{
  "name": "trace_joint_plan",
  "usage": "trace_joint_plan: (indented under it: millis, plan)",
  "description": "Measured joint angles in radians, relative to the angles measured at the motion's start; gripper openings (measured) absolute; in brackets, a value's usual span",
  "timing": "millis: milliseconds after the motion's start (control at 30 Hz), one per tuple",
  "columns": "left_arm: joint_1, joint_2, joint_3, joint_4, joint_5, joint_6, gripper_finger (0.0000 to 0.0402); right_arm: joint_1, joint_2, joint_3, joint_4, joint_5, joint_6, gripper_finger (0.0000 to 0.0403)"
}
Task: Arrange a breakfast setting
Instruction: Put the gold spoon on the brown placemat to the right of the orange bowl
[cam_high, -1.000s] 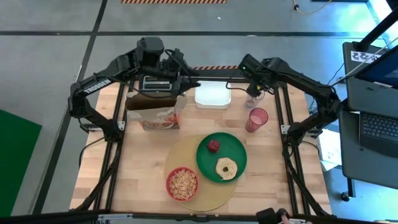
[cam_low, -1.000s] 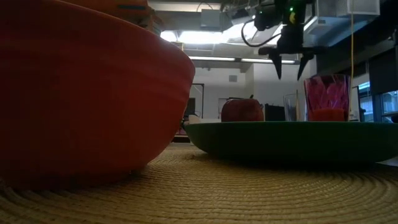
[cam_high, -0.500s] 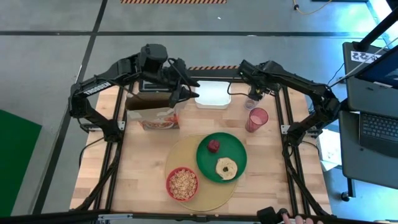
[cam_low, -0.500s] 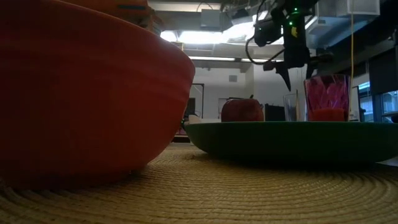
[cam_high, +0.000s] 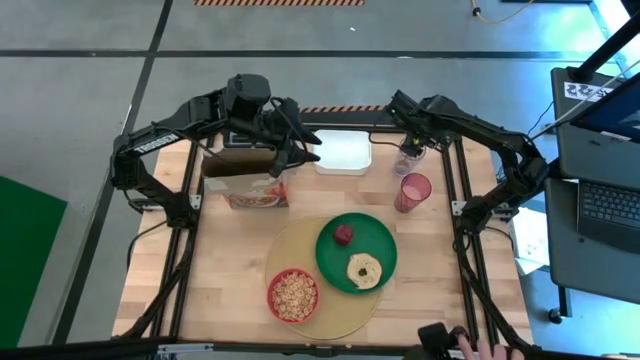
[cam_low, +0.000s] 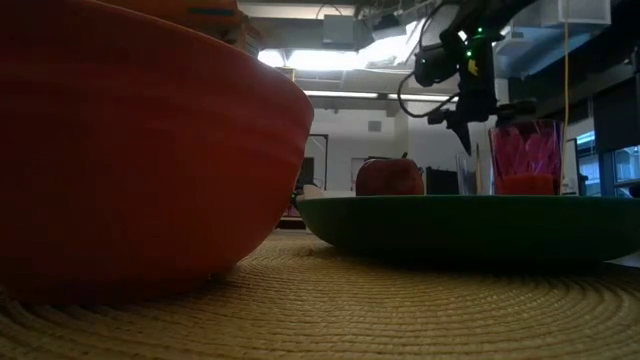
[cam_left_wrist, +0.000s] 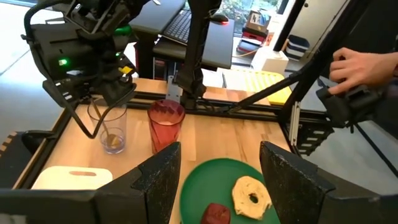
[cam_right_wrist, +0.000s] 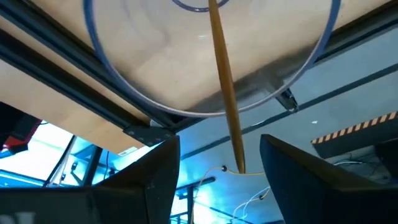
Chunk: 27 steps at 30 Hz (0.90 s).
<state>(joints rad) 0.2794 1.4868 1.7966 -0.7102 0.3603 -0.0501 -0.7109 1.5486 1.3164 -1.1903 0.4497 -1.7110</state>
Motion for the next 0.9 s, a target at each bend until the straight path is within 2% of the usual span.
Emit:
trace_joint_plan:
  millis: [267,567,700,900]
  plan:
    - [0.0,0.0,0.0,0.005,-0.002,-0.021,0.0212,-0.003,0.003,-0.01,0.073,-0.003,-0.088,0.0225]
    - [0.0,0.0,0.0,0.007,-0.003,-0.021,0.0212,-0.003,0.022,-0.01,0.066,0.008,-0.127,0.0224]
    - [0.0,0.0,0.0,0.007,-0.003,-0.02,0.0212,-0.003,0.025,-0.01,0.064,0.015,-0.126,0.0202]
    - [0.0,0.0,0.0,0.007,-0.003,-0.019,0.0212,0.017,0.025,-0.01,0.063,0.03,-0.1,0.0144]
